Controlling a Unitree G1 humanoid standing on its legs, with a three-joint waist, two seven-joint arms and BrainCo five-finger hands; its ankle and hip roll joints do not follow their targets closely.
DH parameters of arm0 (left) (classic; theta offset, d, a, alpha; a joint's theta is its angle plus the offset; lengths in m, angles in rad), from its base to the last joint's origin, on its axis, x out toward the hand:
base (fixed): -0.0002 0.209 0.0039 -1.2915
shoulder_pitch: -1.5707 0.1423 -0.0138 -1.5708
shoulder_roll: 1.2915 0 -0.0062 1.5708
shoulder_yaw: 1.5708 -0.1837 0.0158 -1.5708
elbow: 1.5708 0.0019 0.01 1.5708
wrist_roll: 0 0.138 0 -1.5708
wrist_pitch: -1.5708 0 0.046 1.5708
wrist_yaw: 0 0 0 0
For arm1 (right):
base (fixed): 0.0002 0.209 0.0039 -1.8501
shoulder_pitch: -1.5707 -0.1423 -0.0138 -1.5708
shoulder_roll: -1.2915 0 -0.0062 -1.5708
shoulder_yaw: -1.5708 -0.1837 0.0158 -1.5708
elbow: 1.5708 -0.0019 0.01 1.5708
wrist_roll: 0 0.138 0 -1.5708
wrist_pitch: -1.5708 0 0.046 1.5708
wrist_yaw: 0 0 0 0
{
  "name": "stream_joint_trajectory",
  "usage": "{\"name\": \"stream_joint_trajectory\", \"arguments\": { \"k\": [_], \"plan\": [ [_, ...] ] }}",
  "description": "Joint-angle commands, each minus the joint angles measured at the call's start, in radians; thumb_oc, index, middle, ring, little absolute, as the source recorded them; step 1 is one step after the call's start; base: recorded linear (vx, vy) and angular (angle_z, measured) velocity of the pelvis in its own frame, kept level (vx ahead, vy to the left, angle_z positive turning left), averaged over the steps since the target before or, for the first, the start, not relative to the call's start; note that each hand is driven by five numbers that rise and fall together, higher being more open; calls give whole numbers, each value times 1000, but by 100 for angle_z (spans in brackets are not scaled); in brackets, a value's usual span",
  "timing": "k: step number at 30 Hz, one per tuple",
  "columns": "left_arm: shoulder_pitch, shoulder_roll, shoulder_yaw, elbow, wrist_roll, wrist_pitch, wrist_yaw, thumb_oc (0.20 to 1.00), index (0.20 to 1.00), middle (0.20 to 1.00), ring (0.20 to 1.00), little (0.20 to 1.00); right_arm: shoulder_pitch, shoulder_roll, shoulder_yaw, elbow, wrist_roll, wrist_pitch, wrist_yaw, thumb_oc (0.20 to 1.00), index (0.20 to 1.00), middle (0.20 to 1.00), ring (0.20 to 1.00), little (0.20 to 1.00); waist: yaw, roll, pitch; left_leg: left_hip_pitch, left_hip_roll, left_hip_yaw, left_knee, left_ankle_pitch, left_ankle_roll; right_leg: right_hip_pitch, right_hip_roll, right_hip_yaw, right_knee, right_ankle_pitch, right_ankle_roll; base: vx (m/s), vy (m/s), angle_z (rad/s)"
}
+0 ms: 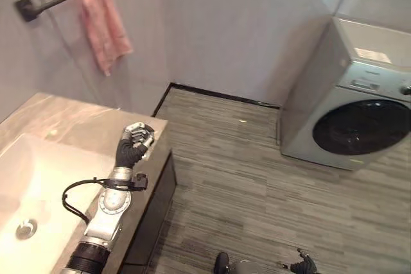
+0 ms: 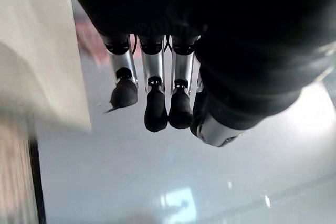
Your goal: Put brush and paste in cup on sink, flatten towel.
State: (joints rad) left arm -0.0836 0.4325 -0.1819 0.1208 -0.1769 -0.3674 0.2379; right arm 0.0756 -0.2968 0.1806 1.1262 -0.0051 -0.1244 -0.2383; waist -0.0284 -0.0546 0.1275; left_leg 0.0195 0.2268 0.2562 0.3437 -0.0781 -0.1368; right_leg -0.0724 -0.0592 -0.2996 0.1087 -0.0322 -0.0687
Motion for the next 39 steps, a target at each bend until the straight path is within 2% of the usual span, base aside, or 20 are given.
{"name": "stream_joint_trajectory", "arguments": {
  "k": [1,4,5,7,13,15,16,17,18,24,25,26,28,29,30,33,35,36,37,39],
  "plan": [
    [-65,13,9,-41,17,-45,22,200,200,200,200,200,-44,-35,-23,35,25,-19,-25,1000,1000,1000,1000,1000,11,-9,50,-131,-104,-22,-64,75,80,125,-40,1,-112,30,169,118,-23,-84],
    [-63,9,-8,-36,6,-45,0,200,200,200,200,200,-56,-44,-44,77,39,-15,-31,1000,1000,1000,1000,1000,29,2,50,-216,-219,-94,-129,79,100,140,-24,28,-126,29,174,135,5,-30],
    [-64,9,-8,-36,6,-45,0,200,200,200,200,200,-56,-44,-44,77,39,-16,-31,1000,1000,1000,1000,1000,29,1,49,-218,-220,-94,-133,83,101,137,-25,28,-126,31,174,119,10,-19],
    [-51,14,-24,-29,-3,-38,-19,200,200,200,200,200,-62,-37,-38,91,30,-17,-36,1000,1000,1000,1000,1000,50,22,53,-236,-242,-109,-188,137,90,153,-1,48,-123,23,175,196,45,-45],
    [-29,-1,-89,23,-35,-15,-83,200,200,200,200,200,-74,-5,-30,84,36,-14,-24,1000,1000,1000,1000,1000,42,26,27,-151,-253,-96,-254,122,129,175,-7,60,-70,-25,181,193,98,-45],
    [-23,-8,-118,51,-55,3,-107,325,325,325,325,325,-77,13,-32,63,53,-17,-17,1000,1000,1000,1000,1000,32,26,15,-126,-258,-82,-277,112,147,167,-11,68,-33,-41,186,158,131,-16],
    [-30,4,-151,70,-24,18,-119,809,809,809,809,809,-93,20,-16,46,46,-19,-7,1000,1000,1000,1000,1000,26,26,14,-112,-259,-71,-286,100,161,148,-18,71,9,-51,196,120,123,-8],
    [-33,9,-158,72,-6,18,-114,959,959,959,959,959,-97,22,-4,36,36,-18,-3,1000,1000,1000,1000,1000,25,25,15,-106,-260,-65,-286,95,167,141,-20,74,25,-53,200,119,123,0],
    [-34,9,-158,73,-5,18,-114,1000,1000,1000,1000,1000,-97,23,-4,36,36,-18,-3,1000,1000,1000,1000,1000,26,25,15,-106,-260,-64,-286,94,167,140,-20,75,27,-54,200,42,39,-11],
    [-24,0,-192,178,72,46,-84,1000,1000,1000,1000,1000,-109,28,23,-52,28,-31,0,1000,1000,1000,1000,1000,25,15,12,-67,-274,-42,-297,59,201,89,-41,67,142,-20,240,107,105,-16],
    [-12,-12,-189,213,79,58,-80,1000,1000,1000,1000,1000,-113,28,19,-60,32,-34,-1,1000,1000,1000,1000,1000,23,16,15,-45,-277,-35,-315,54,209,67,-53,58,195,26,268,76,88,-7],
    [-12,-13,-189,214,79,57,-80,1000,1000,1000,1000,1000,-113,28,19,-61,32,-34,-1,1000,1000,1000,1000,1000,24,16,15,-44,-278,-33,-317,55,209,66,-54,59,198,25,269,89,80,-12],
    [9,-22,-181,258,99,74,-67,1000,1000,1000,1000,1000,-113,26,13,-110,45,-42,1,1000,1000,1000,1000,1000,15,24,25,-1,-275,-25,-344,47,220,23,-67,43,299,99,301,93,87,-27],
    [9,-22,-181,258,99,74,-67,1000,1000,1000,1000,1000,-113,26,13,-111,45,-41,1,1000,1000,1000,1000,1000,16,24,25,0,-276,-24,-345,48,221,21,-68,44,303,97,302,99,92,-44],
    [29,-36,-169,297,111,87,-60,1000,1000,1000,1000,1000,-100,29,12,-164,50,-47,1,1000,1000,1000,1000,1000,13,26,36,19,-268,-9,-358,41,220,-14,-97,-2,315,112,301,83,17,-34],
    [41,-58,-149,359,121,96,-48,1000,1000,1000,1000,1000,-82,23,16,-223,50,-56,2,1000,1000,1000,1000,1000,12,25,42,35,-255,-21,-367,35,202,-31,-119,-21,169,68,257,120,-68,-27],
    [44,-65,-144,377,123,97,-45,1000,1000,1000,1000,1000,-80,19,18,-241,49,-58,1,1000,1000,1000,1000,1000,10,25,46,40,-249,-30,-373,32,193,-36,-126,-14,105,78,252,118,-120,-4],
    [44,-74,-132,408,123,105,-38,1000,1000,1000,1000,1000,-79,17,22,-266,41,-57,-5,1000,1000,1000,1000,1000,8,18,50,55,-241,-45,-391,29,173,-81,-163,3,7,134,268,122,-103,-9],
    [44,-75,-131,408,124,105,-38,1000,1000,1000,1000,1000,-79,16,22,-267,41,-56,-5,1000,1000,1000,1000,1000,7,20,51,58,-240,-46,-393,29,173,-76,-160,1,0,138,268,180,-151,-23],
    [45,-85,-120,434,118,103,-32,1000,1000,1000,1000,1000,-76,23,27,-260,37,-53,-9,1000,1000,1000,1000,1000,2,10,55,86,-233,-50,-412,23,156,-99,-194,0,-66,206,293,228,-167,-14]
  ]
}}
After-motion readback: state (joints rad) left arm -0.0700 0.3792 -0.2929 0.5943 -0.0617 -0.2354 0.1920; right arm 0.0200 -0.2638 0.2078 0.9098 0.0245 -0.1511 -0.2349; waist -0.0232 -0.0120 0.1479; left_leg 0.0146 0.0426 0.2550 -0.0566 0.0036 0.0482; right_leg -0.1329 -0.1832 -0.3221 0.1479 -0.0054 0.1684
